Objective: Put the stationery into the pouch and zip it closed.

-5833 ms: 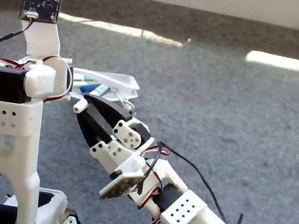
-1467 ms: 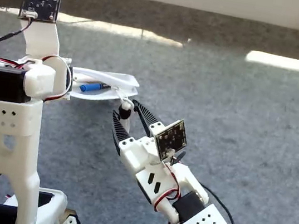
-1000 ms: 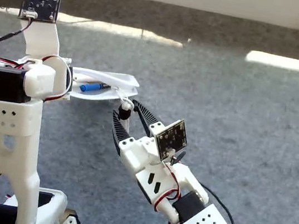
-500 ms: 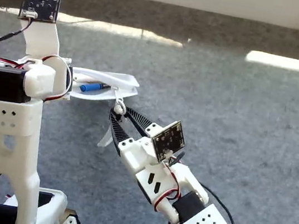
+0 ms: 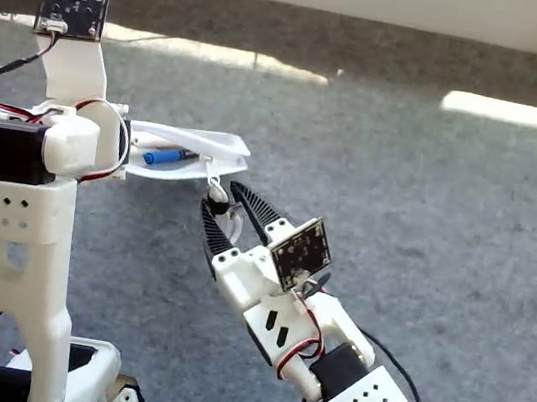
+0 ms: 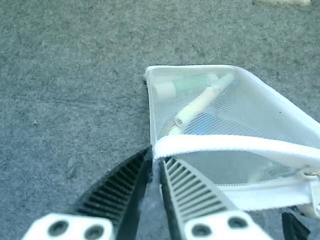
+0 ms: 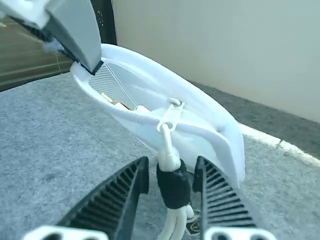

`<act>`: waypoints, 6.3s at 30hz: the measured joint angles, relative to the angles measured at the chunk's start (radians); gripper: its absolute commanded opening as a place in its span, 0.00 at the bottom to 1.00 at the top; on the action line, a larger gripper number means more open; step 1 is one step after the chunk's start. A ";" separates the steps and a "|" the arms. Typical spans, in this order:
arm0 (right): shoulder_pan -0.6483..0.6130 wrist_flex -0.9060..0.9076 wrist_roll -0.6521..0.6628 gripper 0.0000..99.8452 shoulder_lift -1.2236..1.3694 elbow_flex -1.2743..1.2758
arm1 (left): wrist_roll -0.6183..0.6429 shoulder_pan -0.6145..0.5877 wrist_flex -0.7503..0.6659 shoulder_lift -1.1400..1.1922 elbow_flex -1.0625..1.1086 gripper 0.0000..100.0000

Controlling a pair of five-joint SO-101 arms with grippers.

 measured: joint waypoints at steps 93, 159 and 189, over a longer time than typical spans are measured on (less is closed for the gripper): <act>0.003 0.772 0.124 0.00 -0.143 -0.143 | -0.104 0.365 -0.150 0.012 0.002 0.19; 0.150 0.635 0.035 0.00 -0.143 -0.041 | -0.430 0.166 0.150 -0.404 0.262 0.25; 0.150 0.644 0.035 0.00 -0.143 -0.041 | -0.384 0.153 -0.155 -0.560 0.683 0.02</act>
